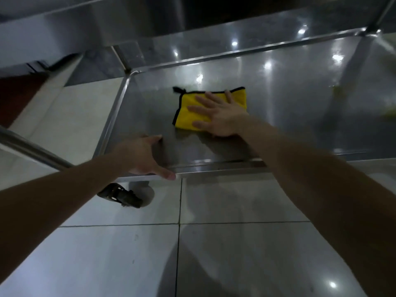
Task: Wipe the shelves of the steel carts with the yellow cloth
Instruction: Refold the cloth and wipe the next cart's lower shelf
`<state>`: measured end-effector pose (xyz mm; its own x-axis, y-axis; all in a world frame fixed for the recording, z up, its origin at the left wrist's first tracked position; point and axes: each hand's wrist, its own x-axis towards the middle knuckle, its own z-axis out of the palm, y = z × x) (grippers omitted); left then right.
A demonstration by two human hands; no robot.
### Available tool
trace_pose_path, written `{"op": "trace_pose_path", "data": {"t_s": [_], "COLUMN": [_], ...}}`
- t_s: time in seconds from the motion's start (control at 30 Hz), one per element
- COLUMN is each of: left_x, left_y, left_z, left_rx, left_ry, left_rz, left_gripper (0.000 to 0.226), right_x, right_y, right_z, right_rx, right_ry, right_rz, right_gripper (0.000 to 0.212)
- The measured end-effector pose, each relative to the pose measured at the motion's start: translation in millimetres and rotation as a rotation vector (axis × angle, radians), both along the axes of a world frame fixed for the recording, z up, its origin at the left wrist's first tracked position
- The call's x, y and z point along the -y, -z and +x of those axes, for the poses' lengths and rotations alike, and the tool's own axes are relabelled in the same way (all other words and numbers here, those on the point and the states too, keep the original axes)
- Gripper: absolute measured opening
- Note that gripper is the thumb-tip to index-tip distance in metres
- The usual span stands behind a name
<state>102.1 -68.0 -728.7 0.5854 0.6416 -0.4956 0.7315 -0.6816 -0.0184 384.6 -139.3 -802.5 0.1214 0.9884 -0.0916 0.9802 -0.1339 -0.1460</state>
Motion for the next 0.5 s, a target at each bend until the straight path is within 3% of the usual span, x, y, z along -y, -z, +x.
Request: {"op": "trace_pose_path", "data": {"t_s": [0.07, 0.2, 0.27, 0.5], "left_x": [5, 16, 18, 15], "left_y": [-3, -10, -13, -15], "left_z": [-3, -3, -1, 3], "left_rx": [-0.01, 0.023, 0.01, -0.015], "left_ry": [-0.011, -0.015, -0.01, 0.016], "left_rz": [0.023, 0.051, 0.069, 0.036], "left_gripper": [0.177, 0.16, 0.159, 0.164], "right_x": [-30, -57, -58, -10], "right_y": [-5, -3, -3, 1], "right_z": [24, 53, 41, -68], "right_rx": [-0.02, 0.006, 0.004, -0.047], "right_ry": [0.201, 0.543, 0.516, 0.086], "right_rz": [-0.005, -0.024, -0.023, -0.045], "right_gripper": [0.076, 0.076, 0.074, 0.07]}}
